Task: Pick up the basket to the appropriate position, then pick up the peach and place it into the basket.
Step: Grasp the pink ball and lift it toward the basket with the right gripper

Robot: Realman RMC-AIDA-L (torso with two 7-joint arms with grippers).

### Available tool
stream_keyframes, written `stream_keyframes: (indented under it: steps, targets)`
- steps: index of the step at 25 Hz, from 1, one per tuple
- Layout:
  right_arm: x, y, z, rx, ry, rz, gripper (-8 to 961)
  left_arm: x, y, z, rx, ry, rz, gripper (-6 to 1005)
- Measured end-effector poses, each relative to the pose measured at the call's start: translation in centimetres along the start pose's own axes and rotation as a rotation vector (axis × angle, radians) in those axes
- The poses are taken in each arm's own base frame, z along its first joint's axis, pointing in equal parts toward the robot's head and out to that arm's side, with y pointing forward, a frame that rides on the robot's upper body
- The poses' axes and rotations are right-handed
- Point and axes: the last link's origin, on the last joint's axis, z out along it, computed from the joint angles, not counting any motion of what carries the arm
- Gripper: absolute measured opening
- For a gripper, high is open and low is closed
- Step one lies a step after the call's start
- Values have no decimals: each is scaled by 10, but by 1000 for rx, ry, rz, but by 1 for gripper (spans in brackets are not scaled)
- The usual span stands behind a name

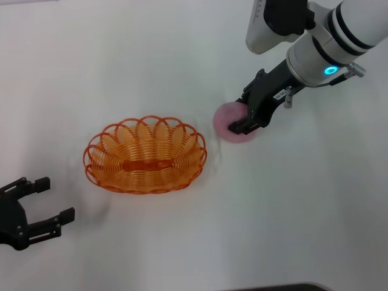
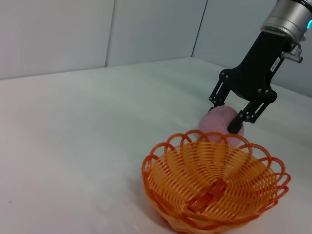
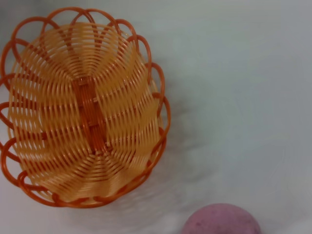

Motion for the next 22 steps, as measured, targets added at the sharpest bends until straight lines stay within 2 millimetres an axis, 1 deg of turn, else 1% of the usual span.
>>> stream_keyframes:
  steps: [10, 12, 22]
  targets:
    - [0, -1, -2, 5, -9, 3, 427, 1, -1, 0, -1, -1, -8, 859]
    - [0, -1, -2, 3, -13, 6, 315, 1, -1, 0, -2, -1, -7, 858]
    - [-2, 0, -4, -1, -25, 7, 238, 2, -1, 1, -3, -1, -6, 859]
